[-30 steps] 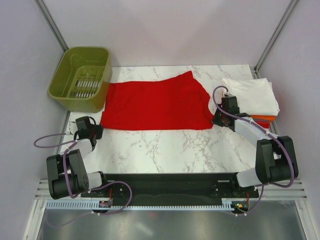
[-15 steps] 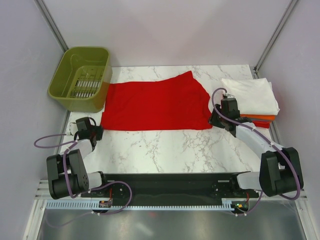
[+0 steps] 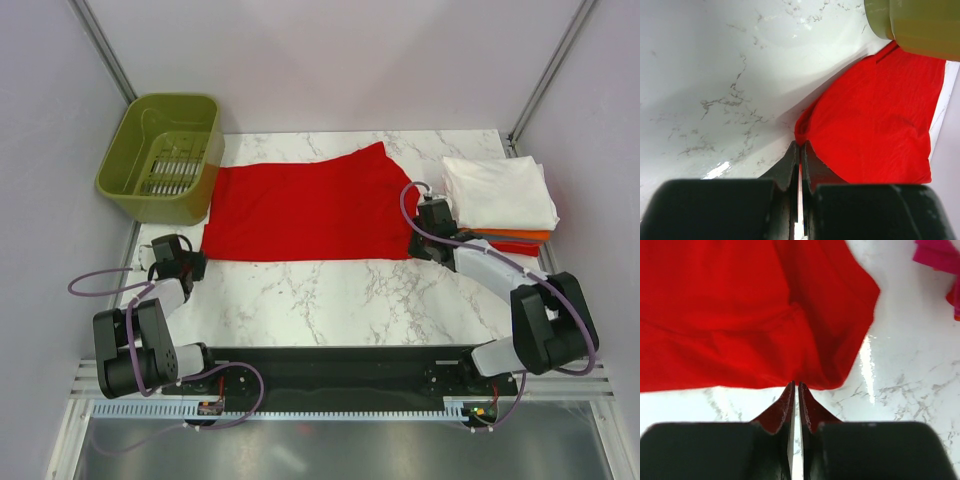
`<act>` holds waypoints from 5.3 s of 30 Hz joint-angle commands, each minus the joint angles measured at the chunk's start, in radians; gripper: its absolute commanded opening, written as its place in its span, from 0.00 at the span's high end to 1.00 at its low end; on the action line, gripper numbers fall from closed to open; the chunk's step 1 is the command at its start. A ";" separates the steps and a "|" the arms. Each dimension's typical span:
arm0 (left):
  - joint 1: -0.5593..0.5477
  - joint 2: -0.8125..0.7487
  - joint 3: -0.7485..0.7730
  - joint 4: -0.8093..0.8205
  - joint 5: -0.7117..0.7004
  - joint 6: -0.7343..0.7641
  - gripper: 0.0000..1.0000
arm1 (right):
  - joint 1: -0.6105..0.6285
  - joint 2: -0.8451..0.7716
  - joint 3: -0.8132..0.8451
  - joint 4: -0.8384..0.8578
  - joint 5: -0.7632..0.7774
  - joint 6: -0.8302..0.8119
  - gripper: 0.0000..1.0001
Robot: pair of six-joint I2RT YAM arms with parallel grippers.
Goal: Fold and stack the t-shirts
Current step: Fold the tshirt
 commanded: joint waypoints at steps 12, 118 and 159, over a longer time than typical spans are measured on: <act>0.008 -0.017 -0.006 -0.001 -0.008 0.060 0.98 | 0.002 0.103 0.013 0.001 0.277 0.033 0.88; 0.009 -0.330 0.969 -0.719 0.151 0.027 0.98 | 0.133 -0.371 0.783 -0.102 0.462 0.099 1.00; -0.074 0.241 0.894 -0.147 0.305 -0.029 0.98 | -0.352 0.105 0.690 0.248 -0.331 0.426 1.00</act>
